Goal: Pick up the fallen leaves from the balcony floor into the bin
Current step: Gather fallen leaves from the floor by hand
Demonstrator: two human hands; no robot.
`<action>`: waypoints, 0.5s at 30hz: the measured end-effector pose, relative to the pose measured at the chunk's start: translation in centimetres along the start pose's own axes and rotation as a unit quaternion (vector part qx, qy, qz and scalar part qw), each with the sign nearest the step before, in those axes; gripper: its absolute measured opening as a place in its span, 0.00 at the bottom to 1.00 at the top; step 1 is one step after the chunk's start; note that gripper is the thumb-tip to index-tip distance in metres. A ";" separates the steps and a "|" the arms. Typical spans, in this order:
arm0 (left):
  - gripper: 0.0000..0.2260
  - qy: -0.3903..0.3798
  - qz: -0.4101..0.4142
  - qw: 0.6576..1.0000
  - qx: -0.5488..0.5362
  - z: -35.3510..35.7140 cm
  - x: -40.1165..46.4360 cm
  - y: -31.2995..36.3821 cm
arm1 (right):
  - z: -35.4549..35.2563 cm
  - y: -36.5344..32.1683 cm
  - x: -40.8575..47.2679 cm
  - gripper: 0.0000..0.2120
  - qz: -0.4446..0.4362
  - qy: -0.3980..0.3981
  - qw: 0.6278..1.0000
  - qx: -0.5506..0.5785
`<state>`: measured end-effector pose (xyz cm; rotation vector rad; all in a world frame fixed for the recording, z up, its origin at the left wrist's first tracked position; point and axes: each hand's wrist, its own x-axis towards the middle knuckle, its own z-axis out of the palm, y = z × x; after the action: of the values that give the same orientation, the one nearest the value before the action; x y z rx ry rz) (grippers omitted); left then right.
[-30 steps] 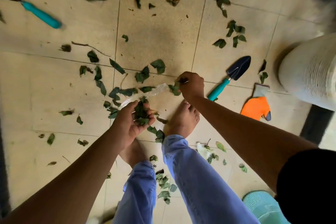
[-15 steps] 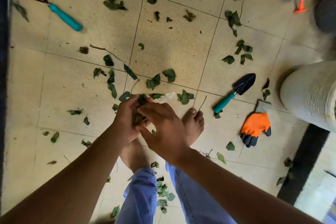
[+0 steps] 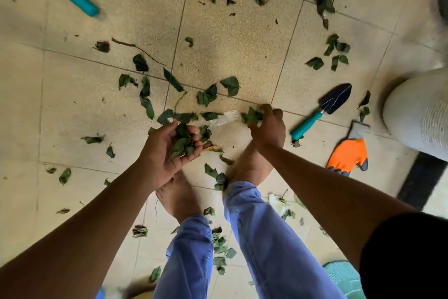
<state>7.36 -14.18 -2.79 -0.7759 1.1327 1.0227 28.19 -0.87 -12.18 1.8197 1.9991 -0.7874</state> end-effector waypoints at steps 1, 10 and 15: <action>0.20 0.005 -0.001 1.000 0.004 -0.3 0.1 -0.2 | 0.4 -0.3 0.4 0.18 -0.005 0.000 1.000 0.001; 0.24 0.014 -0.021 1.000 -0.005 -1.2 0.6 -1.9 | 0.6 -1.1 2.4 0.08 -0.035 -0.032 0.999 -0.014; 0.24 0.020 -0.015 1.000 -0.010 -0.8 0.4 -2.3 | 0.0 -1.5 2.5 0.05 -0.005 -0.058 0.998 -0.011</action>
<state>9.24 -15.57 -3.41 -0.8300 1.1433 0.9971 26.42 1.08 -13.39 1.7135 1.9383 -0.8506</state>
